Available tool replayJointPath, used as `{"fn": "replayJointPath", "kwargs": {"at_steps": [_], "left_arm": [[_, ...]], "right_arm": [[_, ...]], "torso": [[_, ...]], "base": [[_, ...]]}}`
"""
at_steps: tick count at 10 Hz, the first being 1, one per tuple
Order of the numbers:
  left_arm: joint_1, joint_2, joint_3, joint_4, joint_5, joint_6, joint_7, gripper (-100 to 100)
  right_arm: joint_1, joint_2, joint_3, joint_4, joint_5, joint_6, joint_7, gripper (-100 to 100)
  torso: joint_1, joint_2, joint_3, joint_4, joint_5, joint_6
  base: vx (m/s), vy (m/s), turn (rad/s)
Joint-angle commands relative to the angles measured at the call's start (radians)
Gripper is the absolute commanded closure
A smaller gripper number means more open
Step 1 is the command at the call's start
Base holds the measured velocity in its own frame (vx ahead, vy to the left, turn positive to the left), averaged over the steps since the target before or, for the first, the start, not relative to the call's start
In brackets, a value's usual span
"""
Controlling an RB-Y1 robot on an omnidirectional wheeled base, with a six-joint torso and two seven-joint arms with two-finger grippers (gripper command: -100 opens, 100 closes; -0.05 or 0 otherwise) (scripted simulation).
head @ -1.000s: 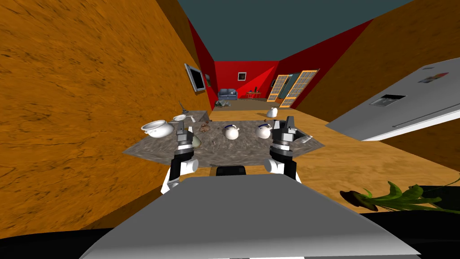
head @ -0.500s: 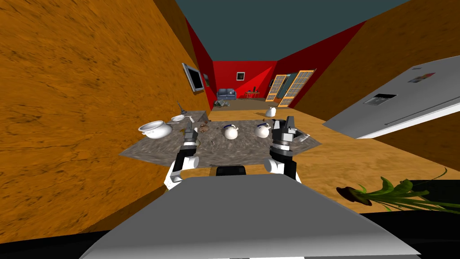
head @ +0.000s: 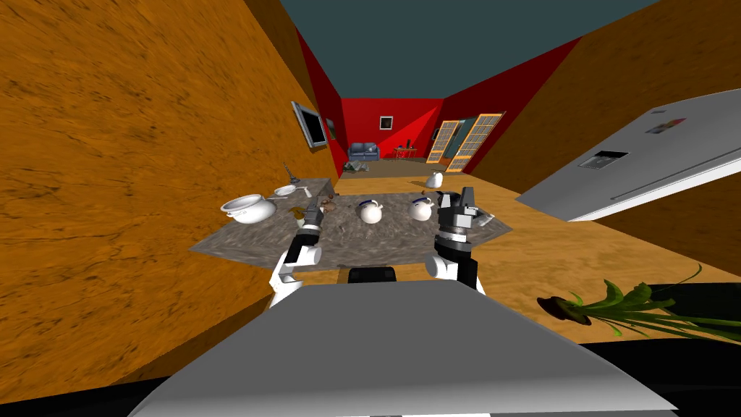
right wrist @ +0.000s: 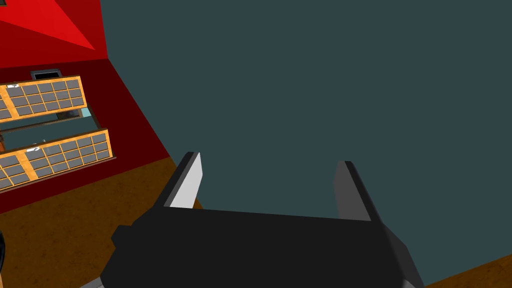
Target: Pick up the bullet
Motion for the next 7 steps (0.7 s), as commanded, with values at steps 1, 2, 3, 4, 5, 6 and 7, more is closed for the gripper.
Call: {"fn": "replayJointPath", "kwargs": {"at_steps": [1,2,3,4,5,6,7], "left_arm": [[-0.043,0.019,-0.004,0.049,0.003,0.05,0.009,-100],[-0.043,0.019,-0.004,0.049,0.003,0.062,0.009,-100],[-0.082,0.036,-0.008,0.091,0.007,0.102,0.017,-100],[-0.082,0.036,-0.008,0.093,0.007,0.117,0.017,-100],[-0.118,0.054,-0.011,0.131,0.011,0.148,0.026,-100],[-0.123,0.054,-0.011,0.139,0.011,0.173,0.026,-100],[-0.162,0.071,-0.016,0.182,0.016,0.198,0.036,-100]], "right_arm": [[0.0,0.0,0.0,0.0,0.0,0.0,0.0,0],[0.0,0.0,0.0,0.0,0.0,0.0,0.0,0],[0.0,0.0,0.0,0.0,0.0,0.0,0.0,0],[0.0,0.0,0.0,0.0,0.0,0.0,0.0,0],[0.0,0.0,0.0,0.0,0.0,0.0,0.0,0],[0.0,0.0,0.0,0.0,0.0,0.0,0.0,0],[0.0,0.0,0.0,0.0,0.0,0.0,0.0,0]], "torso": [[0.0,0.0,0.0,0.0,0.0,0.0],[0.0,0.0,0.0,0.0,0.0,0.0],[0.0,0.0,0.0,0.0,0.0,0.0],[0.0,0.0,0.0,0.0,0.0,0.0],[0.0,0.0,0.0,0.0,0.0,0.0],[-0.001,0.0,0.0,0.0,0.0,0.0],[-0.001,0.0,0.0,0.0,0.0,0.0]], "base": [[-0.015,-0.017,-0.022],[-0.013,-0.014,-0.02],[-0.014,-0.018,-0.028],[-0.015,-0.017,-0.011],[-0.017,-0.026,-0.026],[-0.013,-0.024,-0.012],[-0.011,-0.025,-0.016]]}}
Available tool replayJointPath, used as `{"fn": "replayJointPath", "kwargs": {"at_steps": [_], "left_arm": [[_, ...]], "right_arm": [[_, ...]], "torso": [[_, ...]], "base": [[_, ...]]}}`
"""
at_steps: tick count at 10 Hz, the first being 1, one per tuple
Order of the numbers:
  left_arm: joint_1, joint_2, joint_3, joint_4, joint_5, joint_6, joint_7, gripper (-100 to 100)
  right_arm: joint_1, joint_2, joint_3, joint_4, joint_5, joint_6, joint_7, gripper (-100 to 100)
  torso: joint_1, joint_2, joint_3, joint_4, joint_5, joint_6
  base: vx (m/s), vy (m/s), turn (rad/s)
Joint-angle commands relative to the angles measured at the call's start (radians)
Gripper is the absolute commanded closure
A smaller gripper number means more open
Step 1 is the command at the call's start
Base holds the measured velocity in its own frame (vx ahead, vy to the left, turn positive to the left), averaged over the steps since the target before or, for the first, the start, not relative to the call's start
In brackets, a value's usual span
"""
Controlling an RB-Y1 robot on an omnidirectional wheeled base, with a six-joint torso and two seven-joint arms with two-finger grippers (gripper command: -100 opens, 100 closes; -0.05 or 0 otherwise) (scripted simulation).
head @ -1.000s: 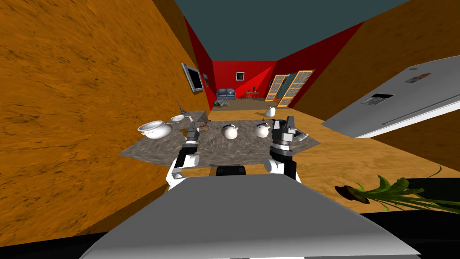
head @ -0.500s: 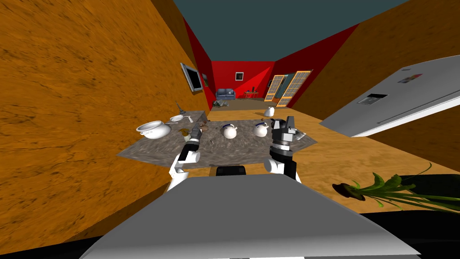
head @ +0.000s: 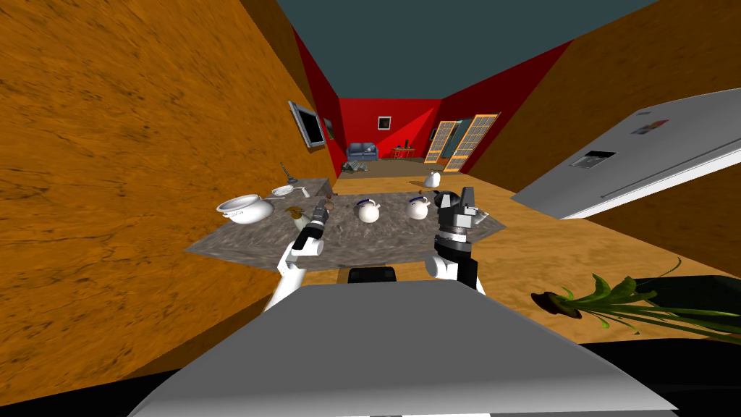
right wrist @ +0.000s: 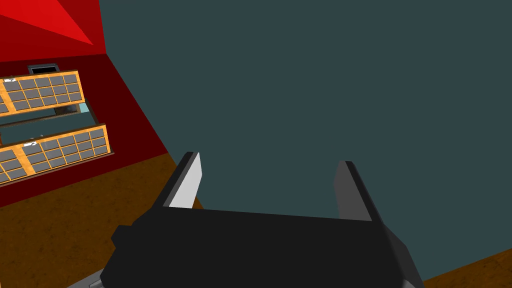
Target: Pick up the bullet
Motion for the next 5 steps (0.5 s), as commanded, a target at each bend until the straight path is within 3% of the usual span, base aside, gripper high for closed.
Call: {"fn": "replayJointPath", "kwargs": {"at_steps": [1,2,3,4,5], "left_arm": [[-0.031,0.009,-0.001,0.033,0.002,0.05,0.005,-100],[-0.031,0.009,-0.001,0.033,0.002,0.059,0.005,-100],[-0.075,0.027,-0.006,0.083,0.008,0.093,0.015,-100],[-0.076,0.027,-0.006,0.084,0.008,0.118,0.015,-100],[-0.121,0.045,-0.011,0.123,0.014,0.152,0.026,-100]], "right_arm": [[0.0,0.0,0.0,0.0,0.0,0.0,0.0,0],[0.0,0.0,0.0,0.0,0.0,0.0,0.0,0],[0.0,0.0,0.0,0.0,0.0,0.0,0.0,0],[0.0,0.0,0.0,0.0,0.0,0.0,0.0,0],[0.0,0.0,0.0,0.0,0.0,0.0,0.0,0]], "torso": [[0.0,0.0,0.0,0.0,0.0,0.0],[0.0,0.0,0.0,0.0,0.0,0.0],[0.001,0.0,0.0,0.0,0.0,0.0],[0.0,0.0,0.0,0.0,0.0,0.0],[0.0,0.0,0.0,0.0,0.0,0.0]], "base": [[-0.01,-0.022,-0.009],[-0.005,-0.012,0.003],[-0.01,-0.022,-0.013],[-0.011,-0.024,-0.01],[-0.015,-0.034,-0.005]]}}
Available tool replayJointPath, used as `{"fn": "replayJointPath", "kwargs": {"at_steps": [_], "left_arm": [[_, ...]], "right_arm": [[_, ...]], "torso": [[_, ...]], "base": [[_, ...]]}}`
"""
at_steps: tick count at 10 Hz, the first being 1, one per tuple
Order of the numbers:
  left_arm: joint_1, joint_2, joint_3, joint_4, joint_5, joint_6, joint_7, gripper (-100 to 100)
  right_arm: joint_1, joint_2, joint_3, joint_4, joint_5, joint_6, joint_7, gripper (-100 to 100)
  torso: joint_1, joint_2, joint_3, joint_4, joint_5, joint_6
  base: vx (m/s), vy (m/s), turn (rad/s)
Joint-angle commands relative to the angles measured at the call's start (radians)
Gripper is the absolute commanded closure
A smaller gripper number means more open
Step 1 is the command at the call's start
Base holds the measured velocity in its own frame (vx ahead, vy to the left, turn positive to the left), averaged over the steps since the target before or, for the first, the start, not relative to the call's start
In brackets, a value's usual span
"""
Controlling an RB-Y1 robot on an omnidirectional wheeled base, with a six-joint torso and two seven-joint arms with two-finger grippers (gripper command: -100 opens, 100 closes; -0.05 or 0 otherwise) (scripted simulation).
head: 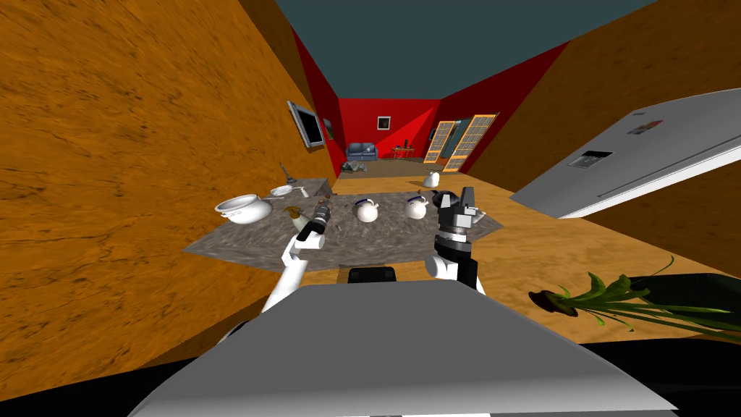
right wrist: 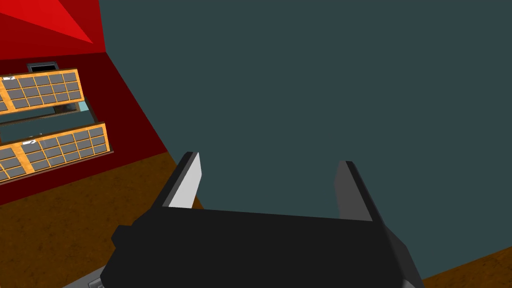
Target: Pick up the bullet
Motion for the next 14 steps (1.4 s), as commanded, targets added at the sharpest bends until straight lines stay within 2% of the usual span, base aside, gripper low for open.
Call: {"fn": "replayJointPath", "kwargs": {"at_steps": [1,2,3,4,5,6,7,9,10,11,12,13,14], "left_arm": [[-0.021,0.01,-0.003,0.039,0.004,0.05,0.006,-100],[-0.063,0.028,-0.009,0.072,0.011,0.08,0.018,-100],[-0.07,0.028,-0.009,0.092,0.011,0.11,0.018,-100],[-0.106,0.045,-0.014,0.12,0.018,0.14,0.03,-100],[-0.12,0.045,-0.014,0.149,0.018,0.167,0.03,-100],[-0.12,0.045,-0.014,0.149,0.018,0.184,0.03,-100],[-0.167,0.062,-0.02,0.198,0.026,0.217,0.042,-100],[-0.172,0.062,-0.02,0.206,0.026,0.251,0.042,-100],[-0.218,0.079,-0.025,0.247,0.034,0.294,0.055,-100],[-0.226,0.079,-0.025,0.263,0.034,0.319,0.055,-100],[-0.265,0.094,-0.031,0.299,0.043,0.347,0.068,-100],[-0.281,0.094,-0.031,0.321,0.043,0.38,0.068,-100],[-0.281,0.094,-0.031,0.321,0.043,0.387,0.068,-100]], "right_arm": [[0.0,0.0,0.0,0.0,0.0,0.0,0.0,0],[0.0,0.0,0.0,0.0,0.0,0.0,0.0,0],[0.0,0.0,0.0,0.0,0.0,0.0,0.0,0],[0.0,0.0,0.0,0.0,0.0,0.0,0.0,0],[0.0,0.0,0.0,0.0,0.0,0.0,0.0,0],[0.0,0.0,0.0,0.0,0.0,0.0,0.0,0],[0.0,0.0,0.0,0.0,0.0,0.0,0.0,0],[0.0,0.0,0.0,0.0,0.0,0.0,0.0,0],[0.0,0.0,0.0,0.0,0.0,0.0,0.0,0],[0.0,0.0,0.0,0.0,0.0,0.0,0.0,0],[0.0,0.0,0.0,0.0,0.0,0.0,0.0,0],[0.0,0.0,0.0,0.0,0.0,0.0,0.0,0],[0.0,0.0,0.0,0.0,0.0,0.0,0.0,0]], "torso": [[0.0,0.0,0.0,0.0,0.0,0.0],[0.0,0.0,0.0,0.0,0.0,0.0],[0.0,0.0,0.0,0.0,0.0,0.0],[0.001,0.0,0.0,0.0,0.0,0.0],[0.0,0.0,0.0,0.0,0.0,0.0],[0.0,0.0,0.0,0.0,0.0,0.0],[0.001,-0.001,0.0,0.0,0.0,0.0],[0.001,-0.001,0.0,0.0,0.0,0.0],[0.001,-0.001,0.0,0.0,0.0,0.0],[0.001,-0.001,0.0,0.0,0.0,0.0],[0.001,-0.001,0.0,0.0,0.0,0.0],[0.0,-0.001,-0.001,0.0,0.0,0.0],[0.0,-0.001,-0.001,0.0,0.0,0.0]], "base": [[-0.008,-0.027,-0.004],[-0.006,-0.027,0.002],[-0.006,-0.023,0.001],[-0.01,-0.032,0.004],[-0.005,-0.029,0.005],[0.002,-0.012,0.0],[0.0,-0.02,0.014],[0.002,-0.017,0.003],[0.0,-0.024,0.025],[0.003,-0.026,0.011],[0.008,-0.033,0.036],[0.002,-0.029,0.016],[-0.002,-0.012,-0.007]]}}
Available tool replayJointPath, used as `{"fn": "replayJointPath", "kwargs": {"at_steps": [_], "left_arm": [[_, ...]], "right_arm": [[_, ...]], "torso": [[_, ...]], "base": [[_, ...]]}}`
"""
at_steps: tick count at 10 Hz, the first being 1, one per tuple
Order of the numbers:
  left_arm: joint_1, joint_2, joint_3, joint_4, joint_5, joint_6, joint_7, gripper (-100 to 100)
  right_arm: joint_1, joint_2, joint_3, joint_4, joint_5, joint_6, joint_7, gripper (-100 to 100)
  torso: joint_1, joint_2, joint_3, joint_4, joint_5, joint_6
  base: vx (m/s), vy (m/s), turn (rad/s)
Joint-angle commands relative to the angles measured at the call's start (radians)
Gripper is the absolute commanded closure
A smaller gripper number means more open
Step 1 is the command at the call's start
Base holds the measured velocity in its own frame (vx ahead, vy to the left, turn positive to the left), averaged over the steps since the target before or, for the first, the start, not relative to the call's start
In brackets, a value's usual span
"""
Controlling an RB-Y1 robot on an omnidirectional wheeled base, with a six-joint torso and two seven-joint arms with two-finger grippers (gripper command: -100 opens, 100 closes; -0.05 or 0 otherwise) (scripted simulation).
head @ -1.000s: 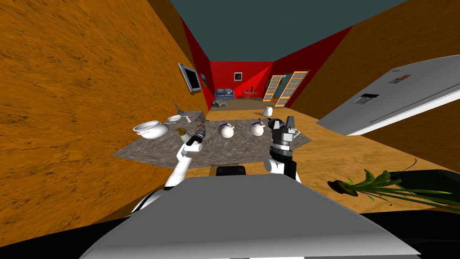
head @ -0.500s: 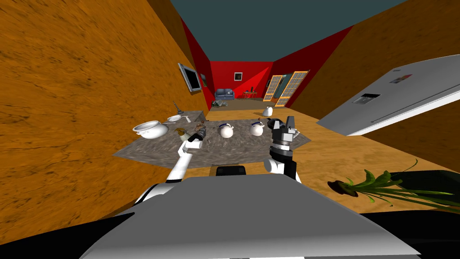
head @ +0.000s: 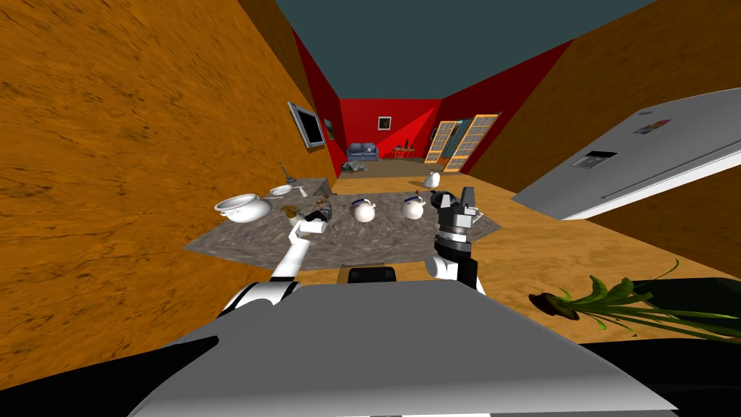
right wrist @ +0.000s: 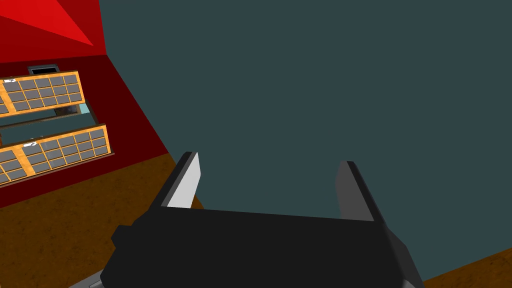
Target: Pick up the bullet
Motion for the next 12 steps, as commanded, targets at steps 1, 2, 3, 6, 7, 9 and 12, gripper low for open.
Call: {"fn": "replayJointPath", "kwargs": {"at_steps": [1,2,3,6,7,9,12], "left_arm": [[-0.05,0.01,-0.006,0.05,0.005,0.05,0.014,-100],[-0.058,0.01,-0.006,0.063,0.005,0.075,0.014,-100],[-0.095,0.022,-0.012,0.097,0.015,0.104,0.028,-100],[-0.162,0.031,-0.018,0.167,0.025,0.182,0.042,-100],[-0.171,0.031,-0.018,0.178,0.025,0.208,0.042,-100],[-0.228,0.039,-0.024,0.235,0.035,0.267,0.056,-100],[-0.283,0.044,-0.031,0.292,0.046,0.341,0.071,-100]], "right_arm": [[0.0,0.0,0.0,0.0,0.0,0.0,0.0,0],[0.0,0.0,0.0,0.0,0.0,0.0,0.0,0],[0.0,0.0,0.0,0.0,0.0,0.0,0.0,0],[0.0,0.0,0.0,0.0,0.0,0.0,0.0,0],[0.0,0.0,0.0,0.0,0.0,0.0,0.0,0],[0.0,0.0,0.0,0.0,0.0,0.0,0.0,0],[0.0,0.0,0.0,0.0,0.0,0.0,0.0,0]], "torso": [[0.0,0.0,0.0,0.0,0.0,0.0],[0.0,0.0,0.0,0.0,0.0,0.0],[0.0,0.0,0.0,0.0,0.0,0.0],[0.0,0.0,0.0,0.0,0.0,0.0],[-0.001,0.0,0.0,0.0,0.0,0.0],[-0.001,0.0,0.0,0.0,0.0,0.0],[0.0,0.0,0.0,0.0,0.0,0.0]], "base": [[0.002,-0.02,0.038],[0.004,-0.022,0.023],[0.0,-0.032,0.049],[0.002,-0.024,0.03],[0.001,-0.027,0.031],[-0.002,-0.032,0.046],[-0.001,-0.017,0.037]]}}
